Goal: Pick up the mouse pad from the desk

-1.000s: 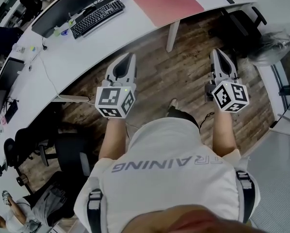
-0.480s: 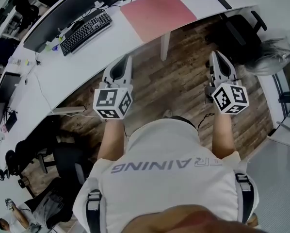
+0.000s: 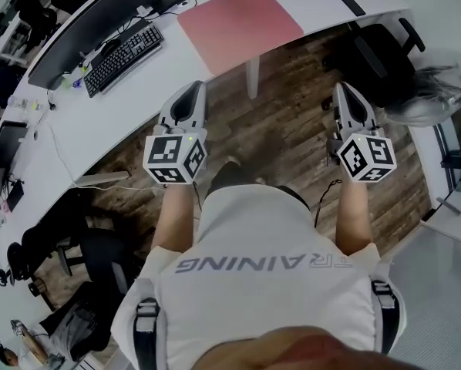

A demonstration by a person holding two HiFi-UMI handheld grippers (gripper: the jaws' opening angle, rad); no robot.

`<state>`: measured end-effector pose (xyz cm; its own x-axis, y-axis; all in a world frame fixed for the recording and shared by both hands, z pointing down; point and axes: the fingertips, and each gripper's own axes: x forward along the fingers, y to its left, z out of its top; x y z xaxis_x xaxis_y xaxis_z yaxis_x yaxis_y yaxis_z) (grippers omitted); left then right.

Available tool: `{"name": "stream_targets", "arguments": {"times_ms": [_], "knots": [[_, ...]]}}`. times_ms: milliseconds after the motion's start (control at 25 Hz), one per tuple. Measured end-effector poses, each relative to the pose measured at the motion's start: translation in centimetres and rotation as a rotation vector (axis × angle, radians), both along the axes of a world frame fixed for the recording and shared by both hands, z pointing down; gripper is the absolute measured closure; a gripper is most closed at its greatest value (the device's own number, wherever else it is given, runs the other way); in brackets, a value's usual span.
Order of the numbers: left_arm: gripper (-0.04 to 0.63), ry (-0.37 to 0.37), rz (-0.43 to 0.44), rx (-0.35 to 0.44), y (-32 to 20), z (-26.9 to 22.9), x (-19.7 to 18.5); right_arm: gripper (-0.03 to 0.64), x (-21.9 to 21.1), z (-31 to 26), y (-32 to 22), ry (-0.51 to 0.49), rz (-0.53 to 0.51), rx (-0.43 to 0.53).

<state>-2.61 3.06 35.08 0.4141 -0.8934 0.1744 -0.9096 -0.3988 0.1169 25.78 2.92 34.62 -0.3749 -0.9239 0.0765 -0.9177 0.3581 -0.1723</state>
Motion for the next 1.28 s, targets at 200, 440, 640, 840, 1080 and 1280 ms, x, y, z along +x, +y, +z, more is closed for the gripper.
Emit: {"name": "stream_targets", "arguments": {"times_ms": [200, 440, 640, 840, 1080, 1280], "knots": [[0.555, 0.006, 0.029, -0.003, -2.6, 0.5, 1.7, 0.592, 1.7, 0.2, -1.4, 0.016, 0.010, 0.004], [0.555, 0.027, 0.037, -0.013, -7.9, 1.6, 2.9, 0.592, 3.0, 1.1, -6.2, 0.031, 0.024, -0.020], [0.555, 0.040, 0.028, -0.025, -13.1, 1.9, 3.4, 0.592, 2.9, 0.6, -12.1, 0.063, -0.005, -0.036], [0.555, 0.051, -0.013, -0.041, -18.7, 2.1, 2.2, 0.592, 0.9, 0.3, -18.7, 0.093, -0.069, -0.046], [0.555, 0.053, -0.080, -0.051, -24.9, 2.7, -0.2, 0.592, -0.9, 0.5, -26.4, 0.097, -0.112, -0.041], [0.555, 0.047, -0.158, -0.060, -27.2, 2.8, -2.8, 0.592, -2.9, 1.3, -30.9, 0.098, -0.167, -0.063]]}}
